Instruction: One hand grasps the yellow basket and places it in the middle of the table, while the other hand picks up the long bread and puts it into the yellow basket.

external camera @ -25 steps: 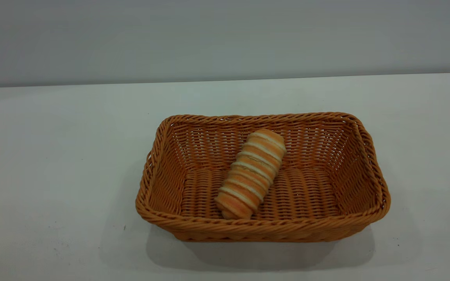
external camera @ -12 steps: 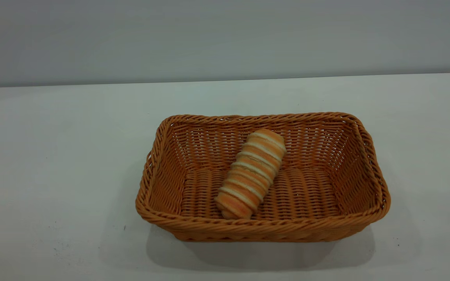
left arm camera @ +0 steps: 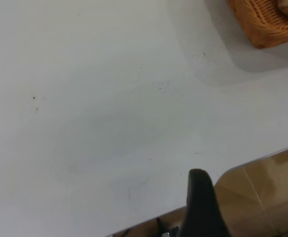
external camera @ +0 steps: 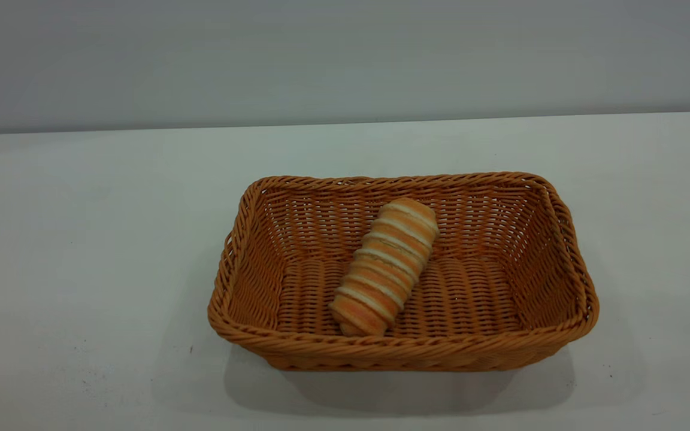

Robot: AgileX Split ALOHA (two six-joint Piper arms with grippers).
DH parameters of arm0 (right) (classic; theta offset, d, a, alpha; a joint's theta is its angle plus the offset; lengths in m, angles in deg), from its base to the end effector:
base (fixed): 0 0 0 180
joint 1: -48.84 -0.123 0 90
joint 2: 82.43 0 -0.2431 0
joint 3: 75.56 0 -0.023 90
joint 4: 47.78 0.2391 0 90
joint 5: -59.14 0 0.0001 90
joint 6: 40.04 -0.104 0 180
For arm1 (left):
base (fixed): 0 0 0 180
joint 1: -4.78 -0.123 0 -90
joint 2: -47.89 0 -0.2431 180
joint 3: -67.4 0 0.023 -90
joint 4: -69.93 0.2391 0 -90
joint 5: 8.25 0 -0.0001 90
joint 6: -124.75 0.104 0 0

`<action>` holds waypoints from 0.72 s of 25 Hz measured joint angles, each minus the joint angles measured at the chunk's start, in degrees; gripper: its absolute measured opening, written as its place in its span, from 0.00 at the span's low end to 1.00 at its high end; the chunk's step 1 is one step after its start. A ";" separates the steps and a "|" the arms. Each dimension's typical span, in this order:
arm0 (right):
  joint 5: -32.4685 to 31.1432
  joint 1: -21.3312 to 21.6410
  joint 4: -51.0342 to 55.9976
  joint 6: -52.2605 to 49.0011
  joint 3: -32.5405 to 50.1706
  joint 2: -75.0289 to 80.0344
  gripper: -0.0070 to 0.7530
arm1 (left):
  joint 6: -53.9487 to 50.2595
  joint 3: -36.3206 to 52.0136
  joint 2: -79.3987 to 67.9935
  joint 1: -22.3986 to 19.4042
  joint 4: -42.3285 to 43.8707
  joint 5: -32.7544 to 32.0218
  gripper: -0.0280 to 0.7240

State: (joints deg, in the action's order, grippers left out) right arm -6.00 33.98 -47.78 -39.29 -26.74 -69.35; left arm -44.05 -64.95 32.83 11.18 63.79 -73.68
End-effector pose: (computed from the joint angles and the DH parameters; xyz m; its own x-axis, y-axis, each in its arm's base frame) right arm 0.0447 0.0119 0.2482 -0.5788 -0.1671 -0.7981 -0.2641 0.9645 -0.0104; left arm 0.0472 -0.0155 0.2524 -0.5770 0.2152 -0.7879 0.2769 0.9591 0.0591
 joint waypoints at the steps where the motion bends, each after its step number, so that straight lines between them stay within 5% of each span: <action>1: 0.00 0.00 0.00 0.00 0.00 0.00 0.73 | 0.00 0.00 0.00 0.00 0.00 0.00 0.78; 18: 0.04 1.10 0.00 0.00 0.00 -0.59 0.73 | -0.20 0.00 0.00 -0.49 0.00 0.00 0.78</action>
State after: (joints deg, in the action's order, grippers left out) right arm -5.96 35.08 -47.78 -39.29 -26.74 -69.94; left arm -44.24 -64.95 32.83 10.69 63.79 -73.68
